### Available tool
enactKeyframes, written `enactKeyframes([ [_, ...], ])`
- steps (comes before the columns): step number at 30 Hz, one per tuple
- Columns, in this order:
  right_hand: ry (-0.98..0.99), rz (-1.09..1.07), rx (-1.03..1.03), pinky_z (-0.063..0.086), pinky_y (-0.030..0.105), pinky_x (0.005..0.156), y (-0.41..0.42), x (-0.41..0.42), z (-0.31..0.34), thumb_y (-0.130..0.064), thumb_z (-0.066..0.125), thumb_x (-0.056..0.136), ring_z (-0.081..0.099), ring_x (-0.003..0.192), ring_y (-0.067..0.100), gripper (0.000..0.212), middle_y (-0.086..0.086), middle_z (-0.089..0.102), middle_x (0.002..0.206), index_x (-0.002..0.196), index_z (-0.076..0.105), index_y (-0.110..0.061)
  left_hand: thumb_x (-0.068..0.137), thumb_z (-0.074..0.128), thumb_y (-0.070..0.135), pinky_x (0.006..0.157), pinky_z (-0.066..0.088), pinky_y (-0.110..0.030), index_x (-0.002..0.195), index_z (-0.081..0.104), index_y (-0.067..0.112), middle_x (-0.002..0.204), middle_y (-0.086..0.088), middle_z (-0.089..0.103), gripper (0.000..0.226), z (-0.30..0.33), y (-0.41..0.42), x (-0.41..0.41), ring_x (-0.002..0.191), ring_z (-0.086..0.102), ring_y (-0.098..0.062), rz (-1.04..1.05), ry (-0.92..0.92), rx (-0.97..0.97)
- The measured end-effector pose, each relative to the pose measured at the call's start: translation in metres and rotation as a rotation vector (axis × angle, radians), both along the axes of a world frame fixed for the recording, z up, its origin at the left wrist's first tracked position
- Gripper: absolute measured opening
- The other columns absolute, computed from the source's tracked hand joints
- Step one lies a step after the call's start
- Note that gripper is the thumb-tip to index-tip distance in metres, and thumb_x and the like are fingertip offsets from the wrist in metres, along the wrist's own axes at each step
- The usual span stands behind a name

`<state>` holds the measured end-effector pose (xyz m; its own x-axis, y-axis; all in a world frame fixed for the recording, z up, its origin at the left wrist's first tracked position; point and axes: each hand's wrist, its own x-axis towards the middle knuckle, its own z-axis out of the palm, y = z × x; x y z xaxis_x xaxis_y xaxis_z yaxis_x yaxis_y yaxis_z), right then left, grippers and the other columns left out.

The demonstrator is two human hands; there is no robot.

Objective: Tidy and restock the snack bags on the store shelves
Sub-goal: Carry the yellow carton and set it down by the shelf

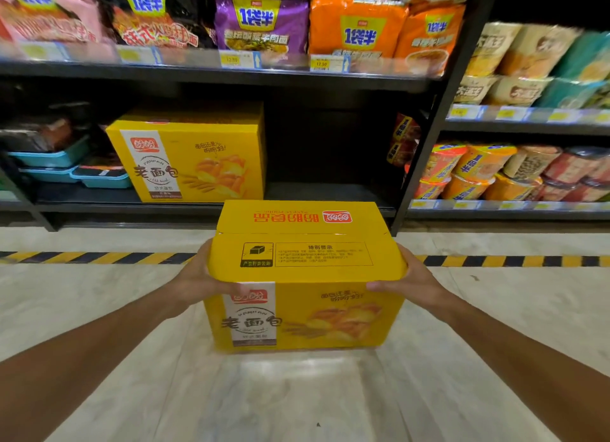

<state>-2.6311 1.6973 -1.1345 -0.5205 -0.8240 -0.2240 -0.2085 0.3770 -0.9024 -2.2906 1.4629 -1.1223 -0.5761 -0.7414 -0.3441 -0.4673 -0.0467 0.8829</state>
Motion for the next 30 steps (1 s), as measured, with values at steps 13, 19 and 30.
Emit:
enactKeyframes([
  [13,0.194,-0.163,-0.23,0.051,0.043,0.1,-0.029,-0.064,0.075,-0.033,0.09,0.057,0.052,0.125,0.018,0.115,-0.009,0.052,0.135,0.156,0.031,-0.034,0.052,0.096,0.024,0.099,0.056,-0.052,0.158,0.021,0.044,0.141,0.012,0.056,0.132,0.064,-0.061,-0.084,0.126,0.06,-0.02,-0.078,0.252,-0.176],
  [19,0.196,-0.131,-0.213,0.054,0.046,0.1,-0.084,-0.112,0.068,-0.039,0.094,0.055,0.056,0.127,0.021,0.115,-0.005,0.055,0.14,0.152,0.032,-0.042,0.042,0.104,0.036,0.099,0.054,-0.059,0.149,0.027,0.054,0.144,0.006,0.056,0.133,0.057,-0.105,-0.135,0.131,0.057,-0.026,-0.039,0.288,-0.149],
  [30,0.193,-0.104,-0.173,0.054,0.028,0.078,-0.147,-0.178,0.074,-0.02,0.083,0.077,0.064,0.105,0.015,0.084,-0.016,0.061,0.113,0.149,0.04,-0.03,0.055,0.091,0.028,0.087,0.063,-0.04,0.16,0.024,0.036,0.144,0.004,0.057,0.125,0.048,-0.169,-0.201,0.127,0.06,-0.024,0.013,0.27,-0.187],
])
